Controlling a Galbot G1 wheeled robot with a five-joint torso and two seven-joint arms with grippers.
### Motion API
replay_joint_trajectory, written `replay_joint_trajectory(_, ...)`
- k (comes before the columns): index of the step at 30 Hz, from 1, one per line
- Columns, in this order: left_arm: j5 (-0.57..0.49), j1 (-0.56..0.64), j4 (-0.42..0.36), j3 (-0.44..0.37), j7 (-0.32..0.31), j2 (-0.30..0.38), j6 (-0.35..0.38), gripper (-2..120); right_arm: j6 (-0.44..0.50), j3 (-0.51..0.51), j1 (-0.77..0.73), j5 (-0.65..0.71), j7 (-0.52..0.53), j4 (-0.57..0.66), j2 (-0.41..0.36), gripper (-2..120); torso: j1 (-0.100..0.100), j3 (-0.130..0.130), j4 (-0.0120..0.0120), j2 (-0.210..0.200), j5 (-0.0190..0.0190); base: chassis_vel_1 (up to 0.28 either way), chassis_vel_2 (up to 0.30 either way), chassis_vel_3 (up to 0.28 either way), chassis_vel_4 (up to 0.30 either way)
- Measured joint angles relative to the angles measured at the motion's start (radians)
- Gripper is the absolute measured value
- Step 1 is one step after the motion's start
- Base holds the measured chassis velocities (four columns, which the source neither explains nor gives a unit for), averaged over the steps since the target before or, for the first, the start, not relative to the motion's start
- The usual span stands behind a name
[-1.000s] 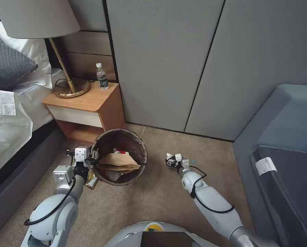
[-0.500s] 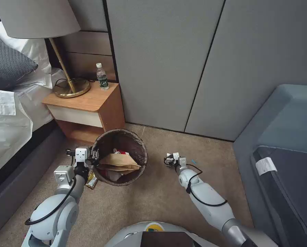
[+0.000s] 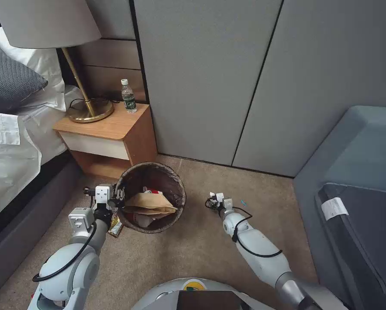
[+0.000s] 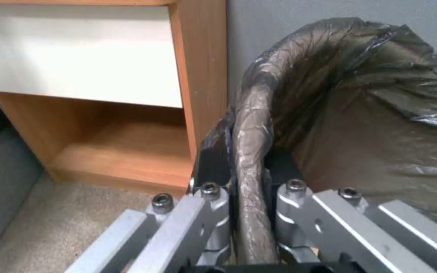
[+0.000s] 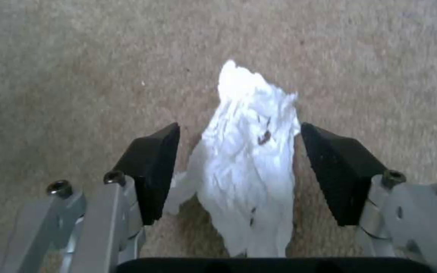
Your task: Pick up the trash bin, then pick up the garbage from the floor and place it into the trash bin.
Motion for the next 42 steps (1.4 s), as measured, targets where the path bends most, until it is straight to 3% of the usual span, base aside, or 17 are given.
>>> replay_joint_trajectory(13,-0.001,-0.005,0.007,0.001,0.000,0.002,-0.001,5,0.017,0.021,-0.014,0.020,-0.018,-0.040,0.016,55,0.000,0.000,-0.0002,0.000,-0.0001,0.000,0.000,0.000,0.000)
replay_joint_trajectory(21,-0.001,-0.008,0.014,0.002,0.001,0.003,-0.002,5,0.024,0.022,-0.010,0.010,-0.023,-0.061,0.024,29,0.000,0.000,-0.0006,0.000,-0.0006,0.000,0.000,0.000,0.000)
replay_joint_trajectory(30,-0.002,-0.015,0.019,0.005,0.001,0.004,-0.003,5,0.025,0.018,-0.016,0.005,-0.023,-0.045,0.020,0,0.000,0.000,0.0006,0.000,0.0005,0.000,0.000,0.000,0.000)
replay_joint_trajectory(36,-0.002,-0.013,0.019,0.005,0.000,0.003,-0.003,5,0.014,0.012,-0.048,-0.021,0.009,0.033,-0.003,0,0.000,0.000,0.0002,0.000,0.0004,0.000,0.000,0.000,0.000)
replay_joint_trajectory(42,-0.004,-0.010,0.014,0.002,0.001,0.005,-0.003,5,-0.007,0.006,-0.116,-0.056,0.054,0.237,-0.071,0,0.000,0.000,-0.0001,0.000,-0.0001,0.000,0.000,0.000,0.000)
